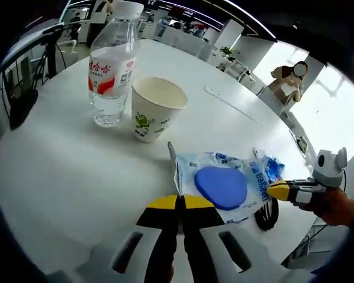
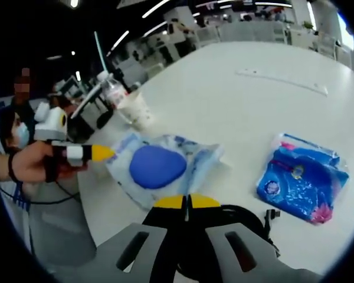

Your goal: Arrange the tabletop items into an orderly group along one side of the table until the central work area is clear of visible clutter.

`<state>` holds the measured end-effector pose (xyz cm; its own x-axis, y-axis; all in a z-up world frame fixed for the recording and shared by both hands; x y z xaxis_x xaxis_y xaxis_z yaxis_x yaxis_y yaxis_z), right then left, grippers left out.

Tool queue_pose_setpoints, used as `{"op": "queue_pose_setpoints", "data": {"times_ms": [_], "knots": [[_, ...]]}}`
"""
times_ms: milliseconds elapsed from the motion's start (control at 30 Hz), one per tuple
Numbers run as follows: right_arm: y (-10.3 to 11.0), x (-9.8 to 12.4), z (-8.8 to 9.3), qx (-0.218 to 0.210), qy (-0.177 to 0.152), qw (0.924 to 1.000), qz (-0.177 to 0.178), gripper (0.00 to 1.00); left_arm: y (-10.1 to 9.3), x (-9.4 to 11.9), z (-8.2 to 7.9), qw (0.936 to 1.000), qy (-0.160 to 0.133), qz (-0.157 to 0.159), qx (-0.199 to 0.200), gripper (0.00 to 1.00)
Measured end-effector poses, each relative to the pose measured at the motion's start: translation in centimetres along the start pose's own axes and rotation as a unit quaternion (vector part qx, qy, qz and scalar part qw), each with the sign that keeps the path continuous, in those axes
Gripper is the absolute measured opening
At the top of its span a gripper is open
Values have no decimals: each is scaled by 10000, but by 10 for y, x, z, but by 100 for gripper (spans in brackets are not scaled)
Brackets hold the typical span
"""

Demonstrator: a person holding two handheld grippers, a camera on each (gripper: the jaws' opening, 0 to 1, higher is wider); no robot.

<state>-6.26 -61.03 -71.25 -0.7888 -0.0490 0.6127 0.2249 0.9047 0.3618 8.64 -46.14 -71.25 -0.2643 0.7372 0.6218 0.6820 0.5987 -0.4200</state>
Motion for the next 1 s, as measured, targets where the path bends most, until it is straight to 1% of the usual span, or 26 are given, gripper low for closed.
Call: {"op": "queue_pose_setpoints", "data": {"times_ms": [667,1000], "knots": [[-5,4,-2,-140,-94,9998,58,0,-8,-15,-13,10000,-49,58,39,0],[-12,5,-5,-218,-138,9996,114,0,-14,-24,-20,9999,-74,109,55,0]]}}
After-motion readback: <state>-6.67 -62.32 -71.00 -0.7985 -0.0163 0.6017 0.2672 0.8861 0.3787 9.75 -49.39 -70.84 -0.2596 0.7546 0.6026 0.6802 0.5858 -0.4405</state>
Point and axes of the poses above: the point that each gripper's makers call its tool centre point, and the gripper's own axes: x roughly backward along the fingers, y roughly to its left, z roughly out of its underside, the point moved 3 cm from there along x, roughly backward along the fingers, and after that the axes turned 7 degrees about -y, right-handed, at the moved point
